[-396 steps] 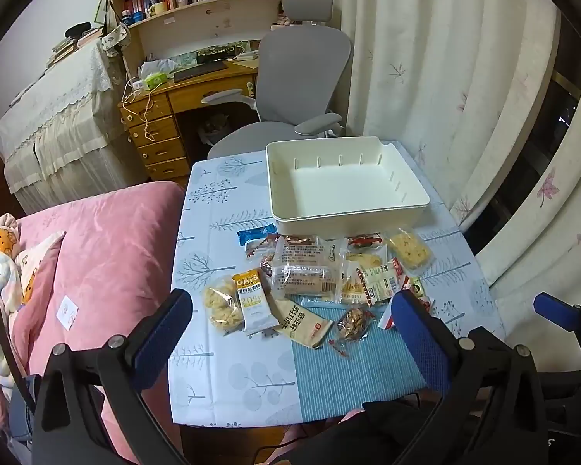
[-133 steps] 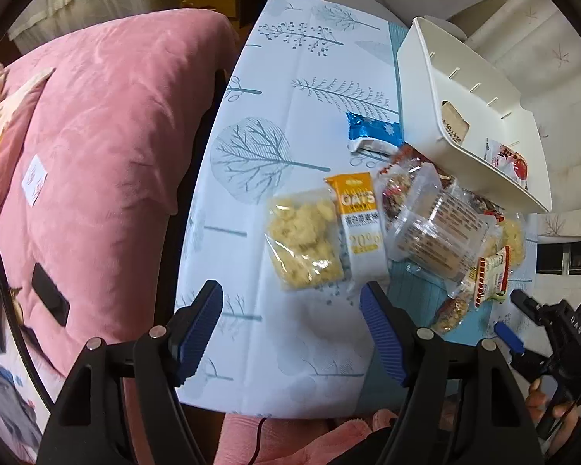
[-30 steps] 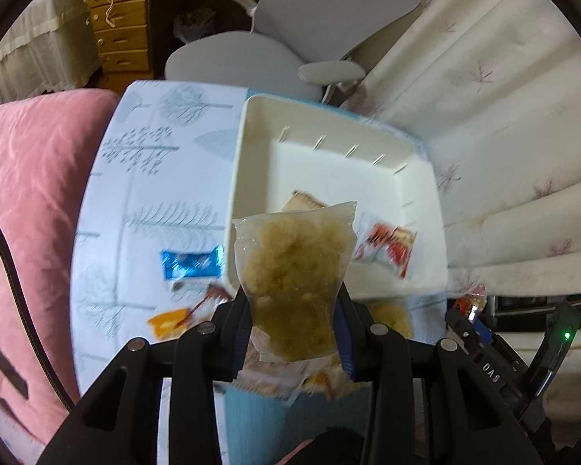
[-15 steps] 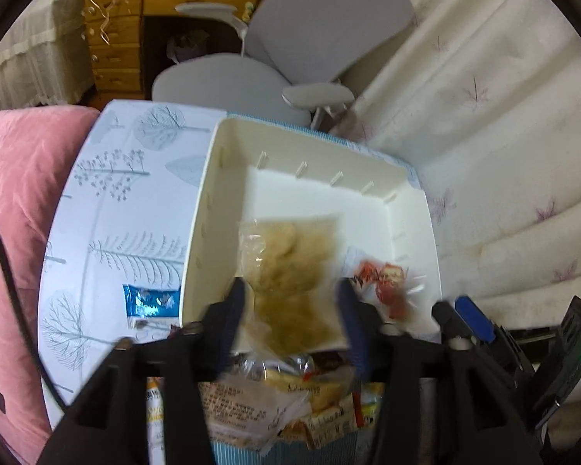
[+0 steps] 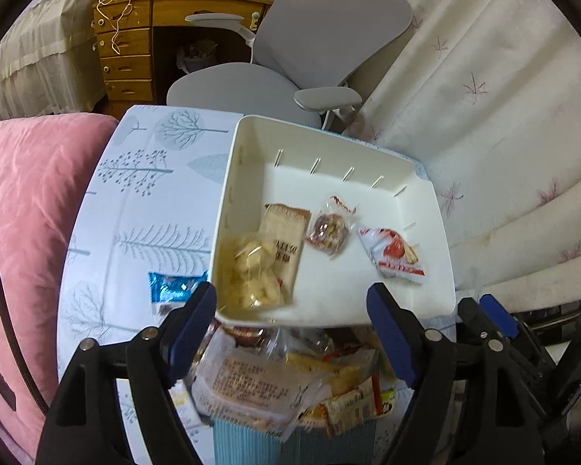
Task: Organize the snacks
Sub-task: 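Carry both bags over the white tray and release them inside, then move both grippers back toward the remaining snacks beside the tray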
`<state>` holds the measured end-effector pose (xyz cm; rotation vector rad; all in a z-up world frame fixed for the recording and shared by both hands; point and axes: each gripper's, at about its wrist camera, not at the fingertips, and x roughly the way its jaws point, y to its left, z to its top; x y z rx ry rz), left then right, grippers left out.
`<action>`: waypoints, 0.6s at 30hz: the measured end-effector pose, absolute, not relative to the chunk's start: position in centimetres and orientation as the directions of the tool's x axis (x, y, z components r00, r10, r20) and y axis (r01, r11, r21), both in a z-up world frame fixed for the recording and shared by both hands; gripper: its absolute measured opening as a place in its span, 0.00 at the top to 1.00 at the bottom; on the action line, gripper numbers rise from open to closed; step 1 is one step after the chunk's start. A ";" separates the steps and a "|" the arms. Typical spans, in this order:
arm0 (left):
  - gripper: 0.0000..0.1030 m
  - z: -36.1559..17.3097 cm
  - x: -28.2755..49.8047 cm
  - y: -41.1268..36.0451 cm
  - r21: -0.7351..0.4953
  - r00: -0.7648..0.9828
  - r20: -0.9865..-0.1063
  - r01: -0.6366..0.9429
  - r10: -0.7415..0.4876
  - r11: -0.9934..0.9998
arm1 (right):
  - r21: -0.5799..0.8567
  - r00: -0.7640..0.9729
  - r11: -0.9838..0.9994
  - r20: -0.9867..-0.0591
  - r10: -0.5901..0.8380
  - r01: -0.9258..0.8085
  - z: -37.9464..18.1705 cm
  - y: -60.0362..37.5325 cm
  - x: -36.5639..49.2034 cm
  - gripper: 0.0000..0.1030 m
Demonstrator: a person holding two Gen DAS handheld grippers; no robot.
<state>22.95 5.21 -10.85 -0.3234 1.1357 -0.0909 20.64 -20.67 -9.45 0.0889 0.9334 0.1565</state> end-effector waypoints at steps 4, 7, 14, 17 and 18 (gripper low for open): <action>0.18 -10.5 21.1 5.9 -0.290 0.420 -0.877 -0.075 -0.234 0.954 | 0.136 0.597 0.988 -0.788 0.151 -0.071 -8.6 -20.2 18.6 0.42; 0.18 -10.2 19.4 6.6 -0.272 0.419 -0.878 -0.045 -0.229 0.961 | 0.126 0.610 0.991 -0.783 0.122 -0.038 -8.0 -19.8 16.6 0.42; 0.18 -9.3 14.5 8.5 -0.221 0.441 -0.869 0.058 -0.224 0.973 | 0.115 0.624 0.992 -0.779 0.060 0.049 -6.9 -18.7 11.3 0.42; 0.18 -9.1 12.5 9.4 -0.223 0.438 -0.867 0.083 -0.236 0.971 | 0.117 0.627 0.990 -0.778 0.038 0.085 -6.7 -18.5 9.1 0.42; 0.18 -9.1 11.7 9.7 -0.223 0.434 -0.868 0.092 -0.240 0.971 | 0.114 0.626 0.989 -0.779 0.029 0.097 -6.7 -18.3 8.3 0.42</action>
